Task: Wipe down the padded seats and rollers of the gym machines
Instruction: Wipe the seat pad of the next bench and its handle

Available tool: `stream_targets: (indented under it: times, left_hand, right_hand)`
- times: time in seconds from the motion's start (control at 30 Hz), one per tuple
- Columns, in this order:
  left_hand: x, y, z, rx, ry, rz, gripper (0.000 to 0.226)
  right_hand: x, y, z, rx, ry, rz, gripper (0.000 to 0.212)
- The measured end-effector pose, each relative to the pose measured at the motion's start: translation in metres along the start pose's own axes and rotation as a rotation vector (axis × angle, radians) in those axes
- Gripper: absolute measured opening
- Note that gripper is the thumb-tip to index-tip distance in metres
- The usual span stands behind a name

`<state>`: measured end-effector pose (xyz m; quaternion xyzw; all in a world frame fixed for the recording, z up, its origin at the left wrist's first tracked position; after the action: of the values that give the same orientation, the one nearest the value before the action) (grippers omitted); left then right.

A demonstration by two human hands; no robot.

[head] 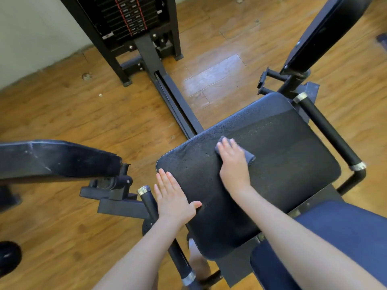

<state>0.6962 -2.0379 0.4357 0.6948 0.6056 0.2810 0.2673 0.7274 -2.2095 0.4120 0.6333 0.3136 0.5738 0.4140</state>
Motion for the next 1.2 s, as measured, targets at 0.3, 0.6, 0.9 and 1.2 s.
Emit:
stream_targets:
  times: [0.3, 0.6, 0.9, 1.2]
  left_hand:
    - [0.021, -0.007, -0.003, -0.119, -0.101, -0.031, 0.122]
    - [0.053, -0.026, -0.013, -0.169, -0.052, -0.067, 0.119]
    - [0.06, -0.039, -0.013, -0.165, -0.059, -0.152, 0.107]
    - [0.076, -0.054, -0.009, -0.226, -0.155, -0.223, 0.081]
  right_hand:
    - [0.043, -0.011, -0.032, 0.214, 0.283, 0.048, 0.058]
    - [0.021, -0.011, 0.004, 0.018, -0.122, -0.015, 0.052]
    - [0.095, -0.049, -0.066, 0.274, 0.443, -0.028, 0.064]
    - [0.101, -0.055, 0.009, 0.274, 0.47, -0.019, 0.041]
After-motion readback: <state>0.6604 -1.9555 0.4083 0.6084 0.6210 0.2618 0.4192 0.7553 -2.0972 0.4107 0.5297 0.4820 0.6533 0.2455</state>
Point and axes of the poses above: each hand's wrist, its own z-axis towards the middle knuckle, its own y-axis out of the back of the hand, x = y × z, the point moved 2 cm from there along z, towards the middle knuckle, and after that the axes turned 8 degrees about z, right-handed, at the moved point
